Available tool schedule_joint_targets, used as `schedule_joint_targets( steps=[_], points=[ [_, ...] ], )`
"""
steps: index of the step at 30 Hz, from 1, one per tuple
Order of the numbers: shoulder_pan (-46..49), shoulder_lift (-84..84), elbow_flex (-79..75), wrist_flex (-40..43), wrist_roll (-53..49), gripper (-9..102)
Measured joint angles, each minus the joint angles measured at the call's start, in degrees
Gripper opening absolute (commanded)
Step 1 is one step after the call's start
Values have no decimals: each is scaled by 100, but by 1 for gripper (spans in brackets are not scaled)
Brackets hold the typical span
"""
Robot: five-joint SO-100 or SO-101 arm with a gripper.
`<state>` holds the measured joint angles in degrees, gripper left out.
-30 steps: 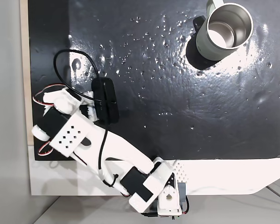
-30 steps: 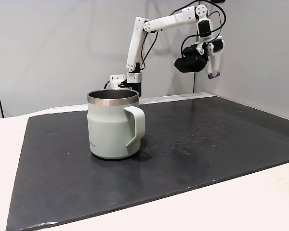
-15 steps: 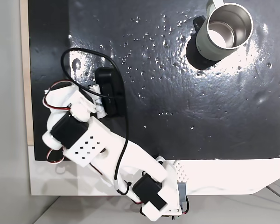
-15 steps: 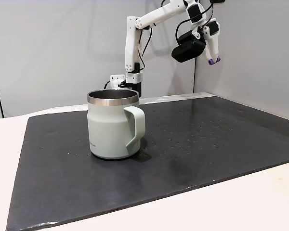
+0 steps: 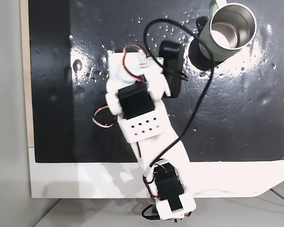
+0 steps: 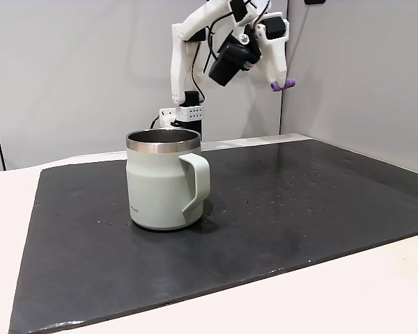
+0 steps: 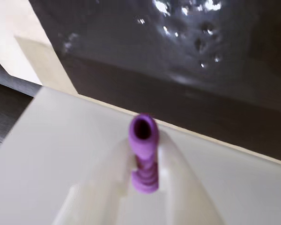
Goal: Grasp a pengrip and put it in the cup.
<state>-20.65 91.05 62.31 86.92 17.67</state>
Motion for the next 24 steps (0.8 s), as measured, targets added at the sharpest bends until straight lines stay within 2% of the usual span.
schedule_joint_targets(
  steps=[14,24],
  points=[
    [1819,9,-1134,519,-1090,0],
    [3252,-185,-1143,378,-1696,0]
  ],
)
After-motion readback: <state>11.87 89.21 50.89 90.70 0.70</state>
